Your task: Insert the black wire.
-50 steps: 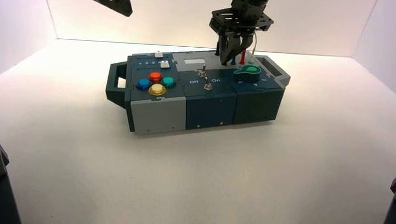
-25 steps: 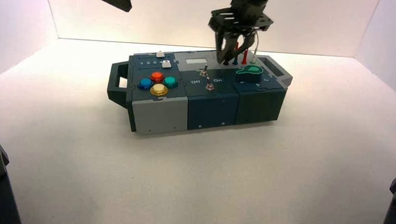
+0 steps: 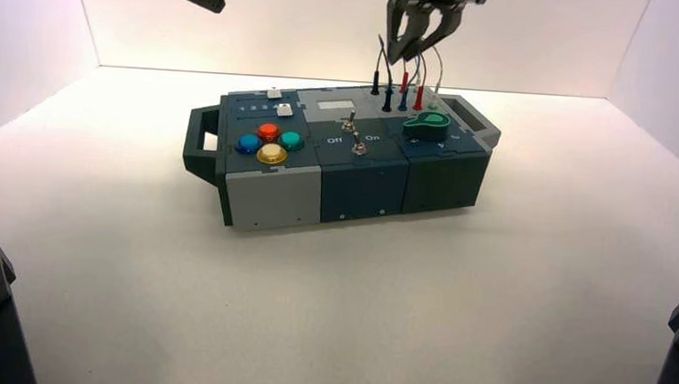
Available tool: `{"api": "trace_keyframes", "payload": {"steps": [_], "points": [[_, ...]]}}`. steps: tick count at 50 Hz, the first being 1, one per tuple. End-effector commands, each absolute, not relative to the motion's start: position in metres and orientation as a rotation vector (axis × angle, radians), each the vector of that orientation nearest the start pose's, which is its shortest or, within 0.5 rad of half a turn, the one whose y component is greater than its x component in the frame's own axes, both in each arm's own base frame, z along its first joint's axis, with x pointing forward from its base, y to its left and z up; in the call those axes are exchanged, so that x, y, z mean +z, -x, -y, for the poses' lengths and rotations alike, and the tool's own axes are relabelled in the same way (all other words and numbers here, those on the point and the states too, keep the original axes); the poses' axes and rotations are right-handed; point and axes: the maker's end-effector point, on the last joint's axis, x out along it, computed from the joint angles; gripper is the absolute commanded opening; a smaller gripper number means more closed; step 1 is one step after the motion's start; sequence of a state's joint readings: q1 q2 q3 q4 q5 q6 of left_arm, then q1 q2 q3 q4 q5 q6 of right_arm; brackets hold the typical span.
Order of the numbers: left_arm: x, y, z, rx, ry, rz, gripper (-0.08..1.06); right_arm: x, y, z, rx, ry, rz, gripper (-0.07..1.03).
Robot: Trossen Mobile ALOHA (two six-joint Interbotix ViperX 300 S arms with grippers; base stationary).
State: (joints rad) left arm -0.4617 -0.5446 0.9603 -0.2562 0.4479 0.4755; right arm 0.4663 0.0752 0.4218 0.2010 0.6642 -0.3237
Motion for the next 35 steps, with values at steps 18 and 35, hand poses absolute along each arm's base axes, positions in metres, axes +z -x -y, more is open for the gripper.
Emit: {"api": "trace_keyframes", "payload": {"steps": [18, 35], "points": [[0.179, -0.261, 0.139, -0.563, -0.275, -0.726, -0.03, 0.175, -0.357, -0.178, 0.498, 0.176, -0.952, 0.33], [0.178, -0.273, 0.116, -0.451, -0.201, -0.679, -0.03, 0.178, -0.33, -0.124, 0.384, 0.102, -0.941, 0.33]]}}
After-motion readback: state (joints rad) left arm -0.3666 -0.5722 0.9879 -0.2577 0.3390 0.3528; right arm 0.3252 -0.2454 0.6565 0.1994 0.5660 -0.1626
